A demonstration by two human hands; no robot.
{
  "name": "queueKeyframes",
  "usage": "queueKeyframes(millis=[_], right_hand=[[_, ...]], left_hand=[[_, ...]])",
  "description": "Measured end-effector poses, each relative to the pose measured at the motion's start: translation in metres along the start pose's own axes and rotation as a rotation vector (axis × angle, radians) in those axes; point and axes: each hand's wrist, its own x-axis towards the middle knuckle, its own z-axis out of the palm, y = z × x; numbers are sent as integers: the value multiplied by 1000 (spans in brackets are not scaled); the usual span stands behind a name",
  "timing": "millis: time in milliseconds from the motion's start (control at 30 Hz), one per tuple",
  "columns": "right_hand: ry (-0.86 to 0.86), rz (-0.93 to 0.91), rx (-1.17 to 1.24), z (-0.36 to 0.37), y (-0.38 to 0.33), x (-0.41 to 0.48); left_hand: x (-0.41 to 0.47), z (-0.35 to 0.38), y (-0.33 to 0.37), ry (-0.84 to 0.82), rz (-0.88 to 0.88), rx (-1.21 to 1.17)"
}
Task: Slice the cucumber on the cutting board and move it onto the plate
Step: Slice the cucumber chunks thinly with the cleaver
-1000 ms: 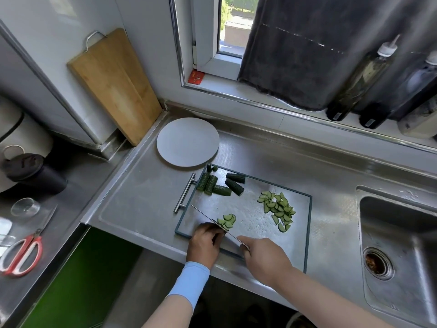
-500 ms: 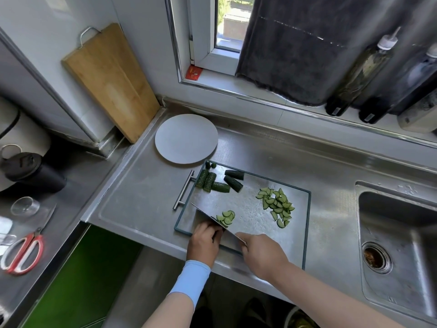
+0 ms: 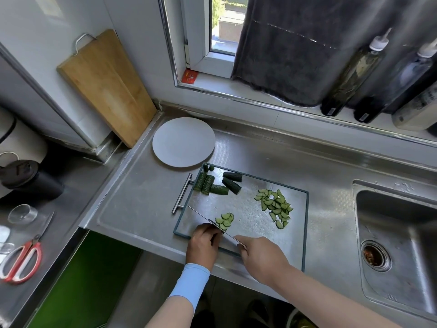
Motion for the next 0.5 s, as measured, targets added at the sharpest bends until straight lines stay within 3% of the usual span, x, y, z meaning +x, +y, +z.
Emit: queueKeyframes(millis=[367,500], right_hand=[[-87,39,-7,-3,-4,9],[-83,35,-16,-4,-3,9]], left_hand=[[-4,7,-6,25,-16,-43],[-4,5,-8,7,56,-7]])
